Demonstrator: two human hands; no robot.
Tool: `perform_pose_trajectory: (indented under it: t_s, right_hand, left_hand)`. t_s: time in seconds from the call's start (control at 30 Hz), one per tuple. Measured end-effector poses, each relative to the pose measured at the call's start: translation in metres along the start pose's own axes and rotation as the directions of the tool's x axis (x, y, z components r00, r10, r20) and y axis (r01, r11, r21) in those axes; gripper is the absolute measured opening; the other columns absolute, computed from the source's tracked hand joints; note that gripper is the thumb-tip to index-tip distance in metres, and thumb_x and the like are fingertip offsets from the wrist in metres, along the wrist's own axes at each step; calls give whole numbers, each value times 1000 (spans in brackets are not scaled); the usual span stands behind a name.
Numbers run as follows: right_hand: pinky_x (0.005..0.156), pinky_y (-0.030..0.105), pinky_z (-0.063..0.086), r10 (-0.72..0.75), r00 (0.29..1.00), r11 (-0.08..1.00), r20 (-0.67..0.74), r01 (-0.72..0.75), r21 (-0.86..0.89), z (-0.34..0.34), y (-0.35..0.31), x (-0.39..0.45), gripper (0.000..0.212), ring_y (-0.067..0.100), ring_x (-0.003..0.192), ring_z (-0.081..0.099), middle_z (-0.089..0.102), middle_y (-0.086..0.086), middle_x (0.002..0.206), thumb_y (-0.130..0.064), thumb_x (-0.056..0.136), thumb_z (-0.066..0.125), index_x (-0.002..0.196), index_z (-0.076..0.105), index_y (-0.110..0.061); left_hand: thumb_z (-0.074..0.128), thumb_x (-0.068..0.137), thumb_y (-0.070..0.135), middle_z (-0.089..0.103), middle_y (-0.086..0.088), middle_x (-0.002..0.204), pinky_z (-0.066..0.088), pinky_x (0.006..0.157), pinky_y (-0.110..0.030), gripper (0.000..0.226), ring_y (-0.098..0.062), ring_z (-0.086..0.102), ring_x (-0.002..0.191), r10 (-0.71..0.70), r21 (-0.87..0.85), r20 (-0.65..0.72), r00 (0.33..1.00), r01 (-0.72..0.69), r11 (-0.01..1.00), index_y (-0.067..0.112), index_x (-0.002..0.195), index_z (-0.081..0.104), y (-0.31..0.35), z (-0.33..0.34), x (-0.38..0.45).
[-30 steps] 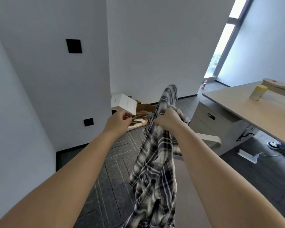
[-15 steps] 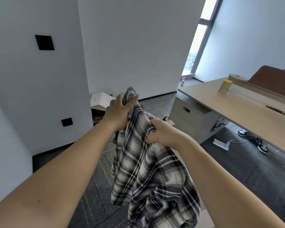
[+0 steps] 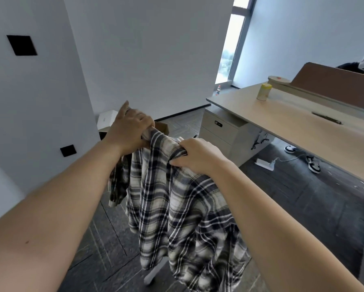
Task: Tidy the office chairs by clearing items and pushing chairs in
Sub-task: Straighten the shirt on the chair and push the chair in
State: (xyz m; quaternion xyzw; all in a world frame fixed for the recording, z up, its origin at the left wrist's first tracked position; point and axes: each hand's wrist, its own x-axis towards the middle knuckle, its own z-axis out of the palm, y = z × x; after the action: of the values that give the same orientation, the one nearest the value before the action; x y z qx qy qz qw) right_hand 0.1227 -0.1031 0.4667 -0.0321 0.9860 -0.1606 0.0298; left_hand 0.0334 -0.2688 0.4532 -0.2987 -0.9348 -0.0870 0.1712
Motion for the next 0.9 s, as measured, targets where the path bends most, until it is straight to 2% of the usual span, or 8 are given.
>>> perform_pose_trajectory:
  t_s: [0.13, 0.2, 0.3, 0.43, 0.53, 0.67, 0.73, 0.9]
  right_hand:
    - [57, 29, 37, 88, 995, 996, -46, -88, 2, -13, 33, -17, 43, 20, 75, 52, 52, -2, 78, -54, 78, 59, 80, 53, -12]
    - [51, 26, 32, 154, 983, 987, -103, -158, -37, -18, 52, -28, 50, 16, 65, 48, 47, -5, 68, -63, 73, 56, 66, 46, -14]
    - [59, 28, 36, 219, 948, 963, -232, -248, -104, -17, 77, -47, 57, 18, 70, 52, 51, -4, 70, -71, 70, 50, 66, 43, -15]
    - [66, 29, 36, 242, 890, 935, -387, -320, -152, -17, 104, -61, 57, 22, 73, 53, 51, -1, 74, -70, 70, 50, 66, 40, -15]
    - [65, 29, 37, 274, 867, 931, -417, -348, -111, -17, 118, -54, 57, 24, 75, 56, 53, 0, 75, -69, 70, 52, 73, 44, -12]
    - [63, 28, 35, 304, 840, 926, -449, -372, -69, -18, 128, -45, 57, 21, 68, 49, 52, 2, 73, -68, 70, 54, 60, 37, -14]
    - [63, 28, 34, 324, 833, 920, -448, -388, -58, -20, 136, -44, 56, 21, 69, 49, 52, 1, 73, -67, 70, 54, 64, 39, -13]
    - [62, 29, 34, 406, 803, 890, -437, -456, -12, -25, 157, -48, 58, 23, 67, 48, 38, -5, 56, -66, 70, 55, 55, 28, -17]
  left_hand:
    - [69, 73, 27, 60, -12, 119, -2, 117, -40, 42, -30, 38, 125, 24, -107, 10, 1000, -23, 994, 6, 107, 56, 23, 5, 3]
    - [72, 71, 27, 59, -14, 117, 10, 114, -42, 48, -33, 36, 122, 22, -171, 19, 1000, -19, 985, 3, 108, 54, 37, 10, 5]
    - [73, 69, 34, 58, -14, 109, 26, 98, -43, 52, -34, 41, 110, 46, -184, -7, 999, -47, 982, 4, 106, 54, 55, 22, 10]
    - [71, 70, 34, 51, -16, 115, 25, 94, -38, 56, -32, 37, 112, 79, -276, 14, 997, -72, 958, 2, 111, 50, 83, 38, 25]
    - [70, 71, 35, 51, -18, 119, 23, 94, -36, 60, -33, 36, 113, 109, -261, 6, 994, -104, 960, 1, 115, 48, 92, 47, 43]
    - [71, 70, 34, 54, -21, 114, 14, 89, -31, 58, -35, 41, 111, 150, -188, -57, 987, -158, 969, -2, 112, 50, 95, 54, 62]
    - [72, 70, 32, 55, -22, 112, 14, 88, -31, 59, -36, 43, 110, 182, -170, -66, 981, -191, 967, -3, 111, 50, 101, 59, 70]
    - [71, 72, 31, 52, -21, 116, 15, 90, -30, 59, -35, 40, 113, 253, -225, -65, 965, -261, 939, -3, 114, 48, 122, 72, 90]
